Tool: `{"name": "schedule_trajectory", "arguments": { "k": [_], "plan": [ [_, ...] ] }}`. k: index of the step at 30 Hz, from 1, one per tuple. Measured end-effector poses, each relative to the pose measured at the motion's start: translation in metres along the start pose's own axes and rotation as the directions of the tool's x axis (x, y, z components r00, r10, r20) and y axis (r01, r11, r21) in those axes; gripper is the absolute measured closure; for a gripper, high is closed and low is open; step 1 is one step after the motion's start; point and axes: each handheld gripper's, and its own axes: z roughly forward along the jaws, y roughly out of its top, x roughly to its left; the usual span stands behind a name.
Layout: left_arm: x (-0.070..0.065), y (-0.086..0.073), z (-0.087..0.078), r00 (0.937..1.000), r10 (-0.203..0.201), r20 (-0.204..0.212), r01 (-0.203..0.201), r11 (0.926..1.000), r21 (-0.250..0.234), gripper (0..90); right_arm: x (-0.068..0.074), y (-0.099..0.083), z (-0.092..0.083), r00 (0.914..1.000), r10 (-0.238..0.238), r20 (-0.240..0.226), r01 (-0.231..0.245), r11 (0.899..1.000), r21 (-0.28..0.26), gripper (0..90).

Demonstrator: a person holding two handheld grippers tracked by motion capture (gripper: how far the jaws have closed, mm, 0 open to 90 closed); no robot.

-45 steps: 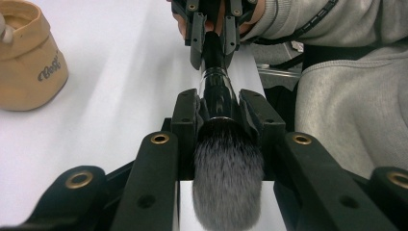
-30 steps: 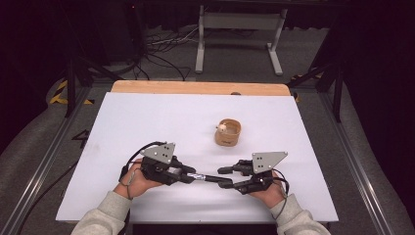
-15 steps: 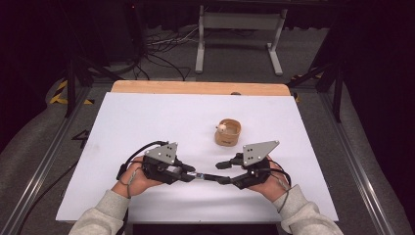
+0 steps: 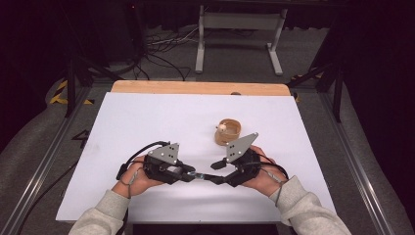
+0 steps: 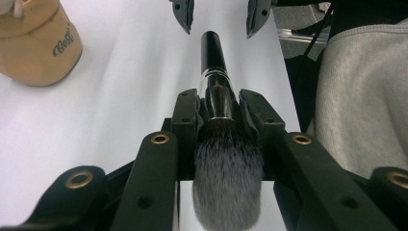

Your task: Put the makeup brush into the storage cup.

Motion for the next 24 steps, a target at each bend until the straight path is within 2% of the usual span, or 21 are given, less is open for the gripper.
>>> {"name": "schedule_trajectory", "arguments": {
  "k": [2,3,6,12,16,24],
  "plan": [
    [0.000,0.000,0.001,1.0000,-0.002,-0.001,0.002,1.0000,0.004,70.4,-0.001,0.003,0.003,1.0000,0.004,0.002,-0.004,0.999,0.033,53.1],
    [0.000,0.000,0.001,1.0000,0.001,-0.003,-0.001,1.0000,0.008,70.4,-0.001,0.007,0.005,0.9999,0.009,0.008,-0.010,0.998,0.069,53.2],
    [0.001,0.000,0.002,1.0000,-0.004,-0.002,0.004,0.9999,0.015,70.4,-0.001,0.010,0.007,0.9999,0.010,0.011,-0.011,0.996,0.092,53.2],
    [0.001,0.001,0.004,0.9999,-0.010,0.006,0.010,0.9998,0.019,70.4,-0.002,0.021,0.012,0.9995,0.019,0.025,-0.023,0.986,0.166,53.6],
    [0.002,0.001,0.005,0.9999,-0.012,0.009,0.011,0.9997,0.023,70.4,-0.002,0.024,0.018,0.9996,0.018,0.023,-0.022,0.978,0.206,53.7],
    [0.003,0.002,0.007,0.9999,-0.012,0.009,0.012,0.9994,0.032,70.4,-0.003,0.028,0.024,0.9992,0.031,0.025,-0.036,0.967,0.252,55.1]
  ]
}}
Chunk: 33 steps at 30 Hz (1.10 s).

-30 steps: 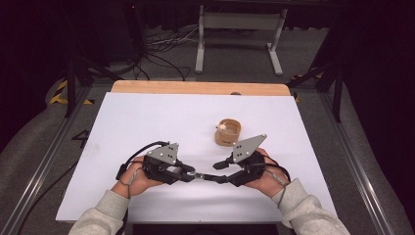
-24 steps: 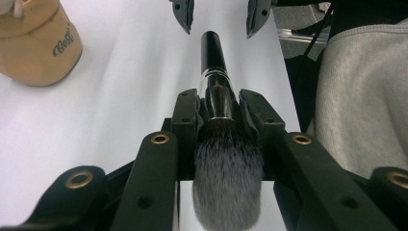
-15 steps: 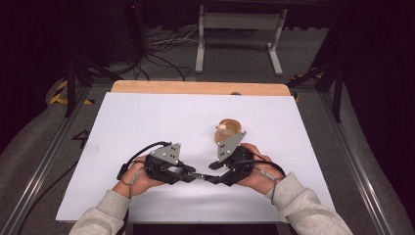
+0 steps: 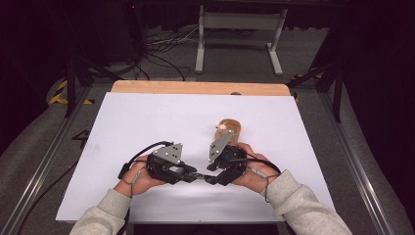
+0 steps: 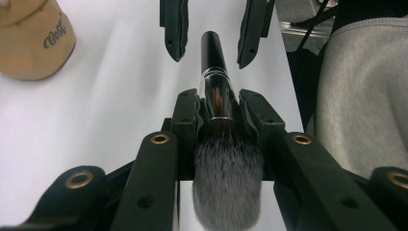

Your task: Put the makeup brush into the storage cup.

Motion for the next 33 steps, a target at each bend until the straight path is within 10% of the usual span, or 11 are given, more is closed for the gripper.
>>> {"name": "schedule_trajectory", "arguments": {
  "k": [33],
  "plan": [
    [0.002,-0.001,0.005,0.9999,-0.011,0.011,0.011,0.9998,0.018,70.3,0.001,0.019,0.020,0.9993,-0.026,-0.028,0.030,0.989,0.147,71.2]
  ]
}}
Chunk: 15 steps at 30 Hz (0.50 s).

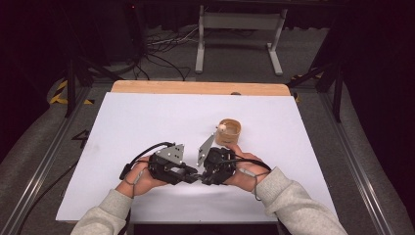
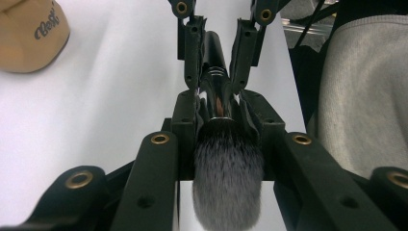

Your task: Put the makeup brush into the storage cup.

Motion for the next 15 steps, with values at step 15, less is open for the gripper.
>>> {"name": "schedule_trajectory", "arguments": {
  "k": [15],
  "plan": [
    [0.0000,-0.0005,0.0016,0.9999,-0.004,0.016,0.004,1.0000,0.000,70.3,0.0023,0.0019,0.0011,0.9994,-0.035,0.001,0.035,0.999,0.024,73.8]
  ]
}}
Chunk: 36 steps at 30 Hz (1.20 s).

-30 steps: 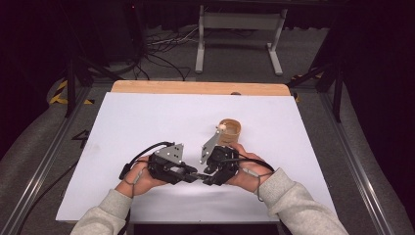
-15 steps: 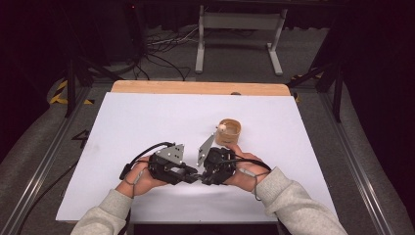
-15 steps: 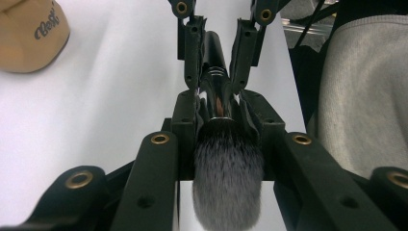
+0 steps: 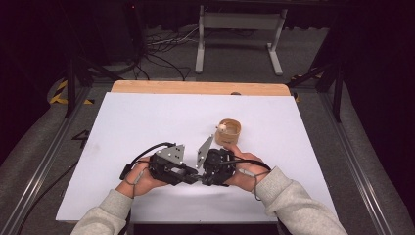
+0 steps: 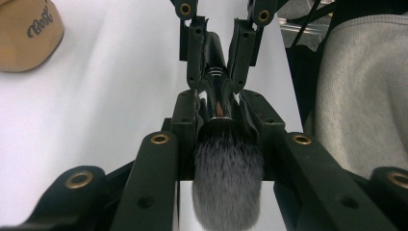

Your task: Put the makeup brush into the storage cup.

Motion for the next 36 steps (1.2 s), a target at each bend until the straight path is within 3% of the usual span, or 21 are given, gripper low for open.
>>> {"name": "schedule_trajectory", "arguments": {
  "k": [8,12,13,14,17,22,24,29,34,36],
  "plan": [
    [0.001,-0.001,-0.001,0.9999,0.007,0.009,-0.007,0.9998,-0.021,70.0,0.001,0.001,-0.002,0.9997,-0.023,0.003,0.023,1.000,-0.002,74.3],
    [0.001,-0.001,-0.004,1.0000,-0.001,0.010,0.002,0.9977,-0.068,69.2,0.001,0.000,-0.005,0.9998,-0.019,0.003,0.019,1.000,-0.007,74.4],
    [0.001,-0.001,-0.004,1.0000,-0.001,0.010,0.002,0.9977,-0.068,65.4,0.001,0.000,-0.005,0.9998,-0.019,0.003,0.019,1.000,-0.007,74.4],
    [0.002,-0.001,-0.006,0.9999,0.001,0.011,0.000,0.9953,-0.097,65.4,0.001,0.000,-0.007,0.9998,-0.019,0.001,0.019,1.000,-0.011,74.4],
    [0.002,-0.003,-0.011,0.9997,-0.002,0.024,0.006,0.9881,-0.154,46.9,0.002,-0.001,-0.010,0.9996,-0.028,0.002,0.028,0.999,-0.024,74.4],
    [0.001,-0.005,-0.013,0.9997,-0.014,-0.018,0.010,0.9772,-0.212,24.5,0.003,-0.001,-0.013,0.9997,-0.024,0.010,0.024,0.998,-0.051,74.4],
    [0.000,-0.007,-0.015,0.9986,-0.014,-0.051,0.001,0.9695,-0.245,17.6,0.003,-0.002,-0.016,0.9995,-0.026,0.015,0.027,0.997,-0.069,74.4],
    [-0.001,-0.013,-0.021,0.9969,-0.028,-0.073,0.005,0.9566,-0.291,12.7,0.003,-0.007,-0.024,0.9991,-0.025,0.034,0.029,0.992,-0.124,74.4],
    [-0.002,-0.020,-0.026,0.9943,-0.043,-0.097,0.009,0.9444,-0.329,9.4,0.001,-0.017,-0.034,0.9985,0.004,0.054,0.007,0.979,-0.203,74.4],
    [-0.002,-0.022,-0.027,0.9937,-0.050,-0.100,0.014,0.9432,-0.332,8.2,0.001,-0.021,-0.037,0.9977,0.015,0.065,0.000,0.972,-0.234,74.4]
  ]
}}
